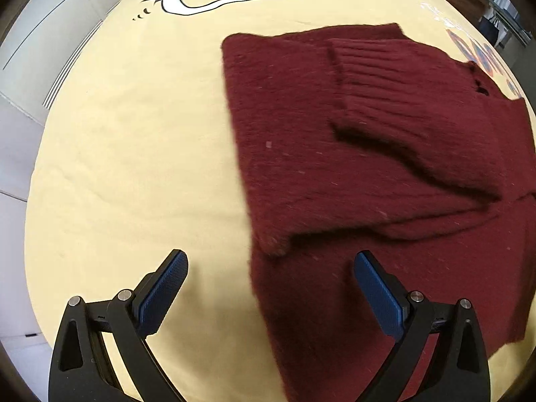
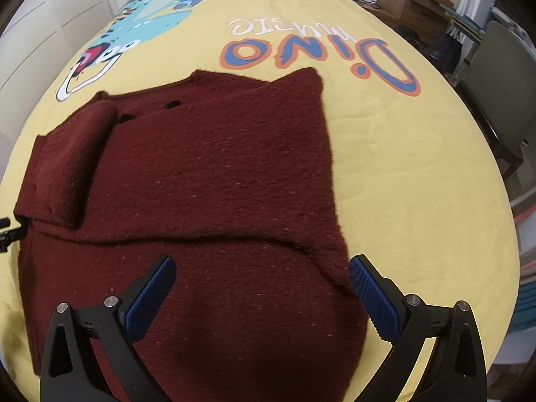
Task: Fold small clothes
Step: 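Grasp the folded side edge of the sweater with the left tool, then grasp the ribbed sleeve cuff with the right tool while the left tool holds the side edge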
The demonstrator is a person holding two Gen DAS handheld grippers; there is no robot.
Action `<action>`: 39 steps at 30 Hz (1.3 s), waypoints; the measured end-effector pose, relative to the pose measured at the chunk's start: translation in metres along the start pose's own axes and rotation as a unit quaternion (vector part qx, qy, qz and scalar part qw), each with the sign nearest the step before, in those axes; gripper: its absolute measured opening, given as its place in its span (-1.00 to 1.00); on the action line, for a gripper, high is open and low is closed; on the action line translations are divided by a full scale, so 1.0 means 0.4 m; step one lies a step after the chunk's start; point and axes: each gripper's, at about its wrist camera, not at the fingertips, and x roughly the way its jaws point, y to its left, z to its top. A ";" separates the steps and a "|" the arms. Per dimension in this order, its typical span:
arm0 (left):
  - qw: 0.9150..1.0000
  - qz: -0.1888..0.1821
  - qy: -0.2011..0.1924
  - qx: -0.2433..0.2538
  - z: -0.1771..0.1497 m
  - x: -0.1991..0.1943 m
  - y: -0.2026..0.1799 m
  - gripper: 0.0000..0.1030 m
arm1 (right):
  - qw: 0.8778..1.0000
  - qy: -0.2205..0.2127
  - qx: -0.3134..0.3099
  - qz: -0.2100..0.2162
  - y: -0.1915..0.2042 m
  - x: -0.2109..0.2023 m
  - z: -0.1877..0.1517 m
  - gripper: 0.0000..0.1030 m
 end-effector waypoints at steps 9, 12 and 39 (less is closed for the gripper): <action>1.000 -0.026 -0.009 -0.011 0.044 0.048 -0.001 0.41 | 0.999 0.002 -0.036 -0.004 0.095 0.006 0.036 0.99; 0.999 -0.042 -0.012 -0.012 0.050 0.046 -0.009 0.12 | 0.999 -0.006 -0.048 0.012 0.148 -0.001 0.064 0.99; 0.997 -0.083 0.002 -0.001 0.060 0.061 -0.030 -0.68 | 0.957 0.026 -0.282 0.069 0.738 0.163 0.183 0.53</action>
